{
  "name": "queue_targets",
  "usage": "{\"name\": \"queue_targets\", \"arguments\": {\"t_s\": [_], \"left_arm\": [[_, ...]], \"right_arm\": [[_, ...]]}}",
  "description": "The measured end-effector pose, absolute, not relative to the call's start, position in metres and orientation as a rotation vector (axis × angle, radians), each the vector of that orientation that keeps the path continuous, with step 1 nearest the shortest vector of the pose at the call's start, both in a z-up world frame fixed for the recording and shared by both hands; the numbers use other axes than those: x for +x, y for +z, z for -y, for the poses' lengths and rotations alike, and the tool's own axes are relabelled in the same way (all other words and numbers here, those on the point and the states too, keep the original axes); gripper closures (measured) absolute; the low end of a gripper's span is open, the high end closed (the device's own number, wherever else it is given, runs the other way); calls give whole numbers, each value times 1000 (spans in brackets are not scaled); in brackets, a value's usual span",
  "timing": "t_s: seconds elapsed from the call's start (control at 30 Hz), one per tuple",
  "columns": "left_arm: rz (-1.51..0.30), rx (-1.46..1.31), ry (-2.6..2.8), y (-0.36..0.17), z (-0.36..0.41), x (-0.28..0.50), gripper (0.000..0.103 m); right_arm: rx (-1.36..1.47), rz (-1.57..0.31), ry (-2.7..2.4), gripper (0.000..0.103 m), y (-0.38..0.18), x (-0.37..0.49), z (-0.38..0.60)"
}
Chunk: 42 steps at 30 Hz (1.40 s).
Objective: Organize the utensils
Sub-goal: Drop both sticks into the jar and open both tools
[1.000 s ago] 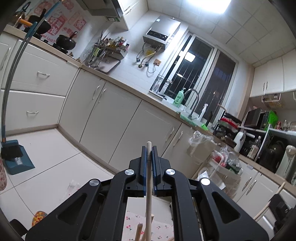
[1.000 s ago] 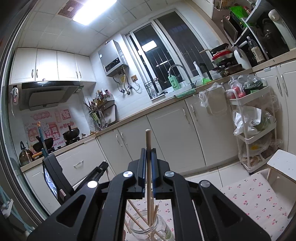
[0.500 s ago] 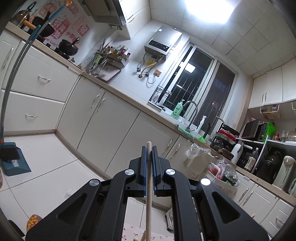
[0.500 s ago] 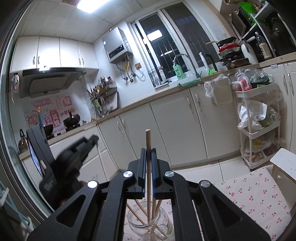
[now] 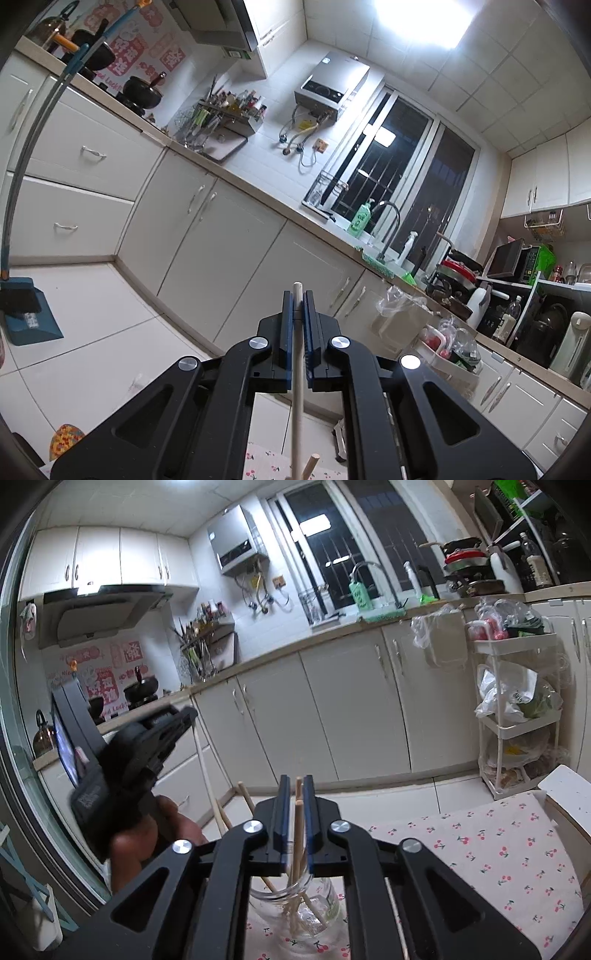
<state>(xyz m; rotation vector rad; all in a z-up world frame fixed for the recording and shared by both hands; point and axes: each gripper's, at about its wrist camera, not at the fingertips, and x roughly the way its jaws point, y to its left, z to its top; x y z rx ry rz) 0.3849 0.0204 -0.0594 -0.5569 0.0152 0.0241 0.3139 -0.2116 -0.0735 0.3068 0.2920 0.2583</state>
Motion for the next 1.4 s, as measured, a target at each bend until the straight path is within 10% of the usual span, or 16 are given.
{"name": "queue_targets", "arguments": {"t_s": [1.4], "left_arm": [[-113, -350, -79, -79, 22, 354, 98]], "right_arm": [[408, -550, 190, 71, -141, 275, 263]]}}
